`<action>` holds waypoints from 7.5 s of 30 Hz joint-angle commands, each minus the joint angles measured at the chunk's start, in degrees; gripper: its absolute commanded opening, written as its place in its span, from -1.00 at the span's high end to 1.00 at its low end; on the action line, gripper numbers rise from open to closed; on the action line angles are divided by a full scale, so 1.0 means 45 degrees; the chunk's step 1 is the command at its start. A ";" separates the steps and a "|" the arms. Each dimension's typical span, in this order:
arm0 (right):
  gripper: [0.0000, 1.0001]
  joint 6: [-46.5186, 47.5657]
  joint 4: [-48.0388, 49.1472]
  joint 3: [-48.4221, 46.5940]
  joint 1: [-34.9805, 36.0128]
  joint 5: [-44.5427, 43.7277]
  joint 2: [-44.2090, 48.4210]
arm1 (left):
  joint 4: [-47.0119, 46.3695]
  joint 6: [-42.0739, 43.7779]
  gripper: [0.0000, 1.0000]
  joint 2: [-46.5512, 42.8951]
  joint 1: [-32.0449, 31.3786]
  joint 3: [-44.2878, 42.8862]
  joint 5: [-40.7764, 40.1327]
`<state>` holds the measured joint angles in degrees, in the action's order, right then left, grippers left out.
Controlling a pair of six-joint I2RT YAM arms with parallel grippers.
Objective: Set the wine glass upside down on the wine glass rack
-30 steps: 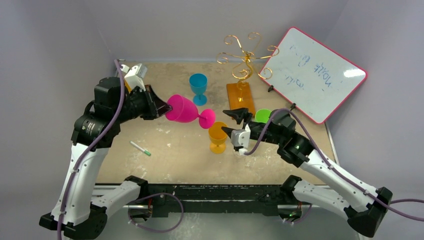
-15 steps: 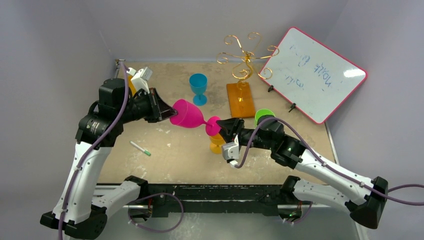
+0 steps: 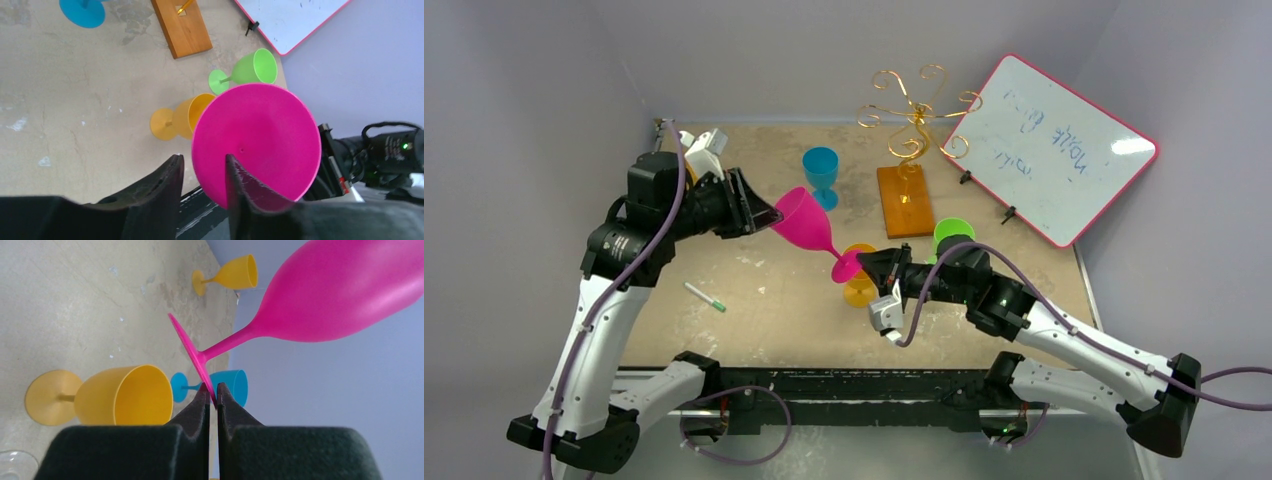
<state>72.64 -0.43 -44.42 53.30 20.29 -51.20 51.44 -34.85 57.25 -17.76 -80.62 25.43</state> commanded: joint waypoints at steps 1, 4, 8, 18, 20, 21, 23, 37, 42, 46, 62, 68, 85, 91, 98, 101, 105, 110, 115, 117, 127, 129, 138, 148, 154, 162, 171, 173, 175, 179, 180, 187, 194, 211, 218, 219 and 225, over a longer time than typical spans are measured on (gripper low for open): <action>1.00 -0.0245 0.0571 -0.0201 -0.0069 -0.0606 0.0324 | -0.0126 -0.0007 0.11 -0.0144 -0.0067 -0.0397 -0.1008; 1.00 -0.0488 0.0688 -0.0253 -0.0058 -0.0502 0.0294 | -0.0136 0.0038 -0.30 -0.0331 -0.0071 -0.0597 -0.1989; 1.00 -0.0878 0.0880 -0.0382 -0.0051 -0.0408 0.0212 | -0.0181 0.0270 -0.46 -0.0693 -0.0076 -0.0807 -0.3444; 1.00 -0.2986 0.1277 -0.2097 -0.0050 -0.0519 -0.0707 | -0.1859 0.0953 -0.62 -0.2790 -0.0076 0.0771 -0.5617; 1.00 -0.3450 0.1538 -0.2332 -0.0047 -0.0327 -0.0698 | -0.2285 0.1087 -0.63 -0.3160 -0.0077 0.1486 -0.5543; 1.00 -0.3667 0.1872 -0.2759 -0.0059 -0.0327 -0.0664 | -0.2439 0.1208 -0.64 -0.3290 -0.0067 0.1833 -0.5535; 1.00 -0.4063 0.2543 -0.3007 -0.0047 -0.0516 -0.0649 | -0.2543 0.1432 -0.64 -0.3447 -0.0065 0.2454 -0.5567; 1.00 -0.9561 0.3436 -0.7984 -0.0146 -0.6128 -0.2946 | -0.4748 0.1918 -0.77 -0.4368 -0.0071 0.6837 -0.4770; 1.00 -1.0520 0.1703 -1.0615 -0.1161 -0.6775 -0.4618 | -0.5478 0.2003 -0.84 -0.4368 -0.0076 0.7622 -0.4444; 1.00 -1.2063 0.1009 -1.2094 -0.3011 -0.5517 -0.5657 | -0.5516 0.1629 -0.91 -0.4434 -0.0062 0.7801 -0.5684; 1.00 -1.7785 0.0895 -1.5376 -0.8009 -0.2345 -0.9310 | -0.5389 0.1869 -0.87 -0.5218 -0.0061 0.8189 -0.7016; 1.00 -2.0172 0.1209 -1.6406 -0.9084 -0.1762 -1.0675 | -0.5376 0.1867 -0.85 -0.5374 -0.0066 0.8203 -0.7195; 1.00 -2.5762 0.1811 -1.6156 -1.0301 -0.1366 -1.2280 | -0.5336 0.1867 -0.85 -0.5469 -0.0063 0.8218 -0.7486; 1.00 -2.6082 0.1803 -1.6218 -1.0301 -0.1024 -1.2525 | -0.5281 0.1856 -0.84 -0.5500 -0.0076 0.8192 -0.7497; 1.00 -2.6565 0.1728 -1.5773 -1.0300 -0.0358 -1.2548 | -0.5283 0.1866 -0.84 -0.5575 -0.0068 0.8202 -0.7489; 1.00 -2.6638 0.1666 -1.5726 -1.0301 -0.0024 -1.2548 | -0.5297 0.1876 -0.84 -0.5586 -0.0072 0.8191 -0.7494; 1.00 -2.6694 0.1617 -1.5483 -1.0301 0.0274 -1.2481 | -0.5270 0.1879 -0.84 -0.5602 -0.0072 0.8191 -0.7505; 1.00 -2.6563 0.1423 -1.5525 -1.0301 0.0760 -1.2562 | -0.5275 0.1869 -0.84 -0.5614 -0.0062 0.8197 -0.7507; 1.00 -2.6504 0.1196 -1.5501 -1.0299 0.1205 -1.2576 | -0.5263 0.1867 -0.84 -0.5634 -0.0060 0.8189 -0.7538; 1.00 -2.6460 0.1131 -1.5480 -1.0301 0.1364 -1.2582 | -0.5278 0.1881 -0.84 -0.5653 -0.0071 0.8189 -0.7580; 1.00 -2.6032 0.0460 -1.5199 -1.0296 0.1747 -1.2293 | -0.5251 0.1870 -0.84 -0.5678 -0.0065 0.8189 -0.7658; 1.00 -2.5960 0.0341 -1.5151 -1.0301 0.1868 -1.2213 | -0.5253 0.1876 -0.84 -0.5678 -0.0068 0.8189 -0.7681; 1.00 -2.5316 -0.0505 -1.5071 -1.0301 0.1889 -1.1917 | -0.5207 0.1872 -0.84 -0.5711 -0.0076 0.8194 -0.7760; 1.00 -2.5012 -0.1606 -1.5071 -1.0301 0.1234 -1.1598 | -0.5181 0.1846 -0.83 -0.5730 -0.0060 0.8190 -0.7819; 1.00 -2.5039 -0.1890 -1.5031 -1.0318 0.1055 -1.1475 | -0.5171 0.1827 -0.84 -0.5777 -0.0076 0.8187 -0.7852; 1.00 -2.5240 -0.1942 -1.4917 -1.0413 0.0707 -1.1251 | -0.5177 0.1827 -0.84 -0.5828 -0.0071 0.8193 -0.7898; 1.00 -2.5517 -0.1698 -1.4490 -1.0685 0.0418 -1.0829 | -0.5158 0.1812 -0.84 -0.5809 -0.0073 0.8187 -0.7927; 1.00 -2.5607 -0.1621 -1.4373 -1.0761 0.0412 -1.0773 | -0.5160 0.1810 -0.84 -0.5804 -0.0069 0.8188 -0.7922; 1.00 -2.5685 -0.1629 -1.4366 -1.0849 0.0412 -1.0771 | -0.5151 0.1808 -0.84 -0.5809 -0.0055 0.8189 -0.7928; 1.00 -2.5771 -0.1548 -1.4366 -1.0981 0.0373 -1.0751 | -0.5153 0.1807 -0.84 -0.5824 -0.0066 0.8189 -0.7918; 1.00 -2.5771 -0.1495 -1.4381 -1.1011 0.0373 -1.0766 | -0.5143 0.1807 -0.84 -0.5828 -0.0063 0.8191 -0.7922; 1.00 -2.5948 -0.1171 -1.4647 -1.1140 0.0461 -1.1009 | -0.5152 0.1818 -0.84 -0.5838 -0.0064 0.8196 -0.7942; 1.00 -2.6035 -0.1259 -1.5373 -1.1190 0.0884 -1.1661 | -0.5152 0.1807 -0.84 -0.5845 -0.0071 0.8181 -0.7968; 1.00 -2.6000 -0.1372 -1.6145 -1.1197 0.1516 -1.2561 | -0.5157 0.1797 -0.84 -0.5868 -0.0070 0.8191 -0.7985; 0.88 -2.5905 -0.1709 -1.6398 -1.1199 0.1643 -1.2808 | -0.5142 0.1791 -0.84 -0.5881 -0.0076 0.8189 -0.7995; 0.86 -2.5893 -0.1803 -1.6456 -1.1199 0.1652 -1.2849 | -0.5152 0.1788 -0.84 -0.5886 -0.0072 0.8194 -0.8010; 0.67 -2.5706 -0.2280 -1.6724 -1.1199 0.1614 -1.2976 | -0.5158 0.1788 -0.84 -0.5870 -0.0068 0.8189 -0.8013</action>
<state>-43.97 -10.87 -116.46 3.18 26.57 -110.32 29.85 -27.38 31.22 -17.78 -43.48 -9.85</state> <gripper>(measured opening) 0.135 0.920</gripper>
